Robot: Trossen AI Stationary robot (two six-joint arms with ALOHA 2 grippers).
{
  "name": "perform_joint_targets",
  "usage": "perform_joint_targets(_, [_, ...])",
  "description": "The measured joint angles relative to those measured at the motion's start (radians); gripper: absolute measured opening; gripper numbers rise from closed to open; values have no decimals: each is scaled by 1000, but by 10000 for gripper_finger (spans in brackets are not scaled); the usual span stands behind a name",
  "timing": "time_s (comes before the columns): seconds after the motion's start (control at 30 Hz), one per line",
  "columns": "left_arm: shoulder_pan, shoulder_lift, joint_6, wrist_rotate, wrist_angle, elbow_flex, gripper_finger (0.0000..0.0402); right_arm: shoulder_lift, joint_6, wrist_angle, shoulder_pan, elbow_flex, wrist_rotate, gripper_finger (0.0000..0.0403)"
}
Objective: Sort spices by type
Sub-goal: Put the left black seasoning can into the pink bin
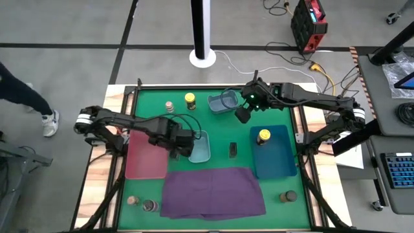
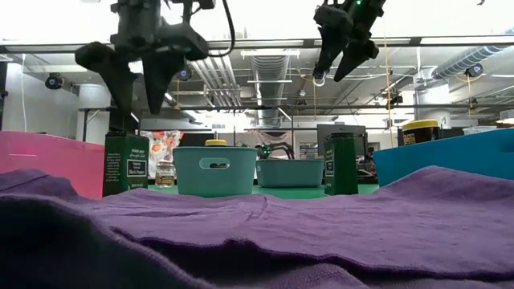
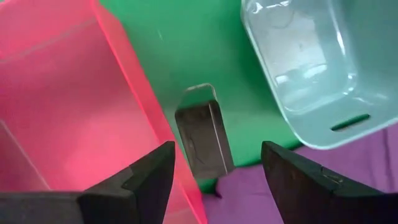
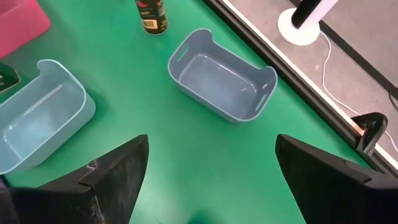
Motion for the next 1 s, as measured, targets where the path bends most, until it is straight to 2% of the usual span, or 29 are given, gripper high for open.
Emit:
perform_joint_targets(0.13, [9,26,18,-5,10,0,223,0,3,-6,0,0,0,334])
perform_joint_targets(0.3, [9,14,23,-62,32,-7,223,0,3,-7,0,0,0,338])
perform_joint_targets(0.4, [10,-21,15,-63,51,-39,223,0,3,-7,0,0,0,342])
perform_joint_targets(0.6, [10,-117,-40,-53,192,-150,223,0,12,-6,0,0,0,339])
perform_joint_targets(1.0, [5,-86,-51,-32,164,-165,223,0,13,-5,0,0,0,344])
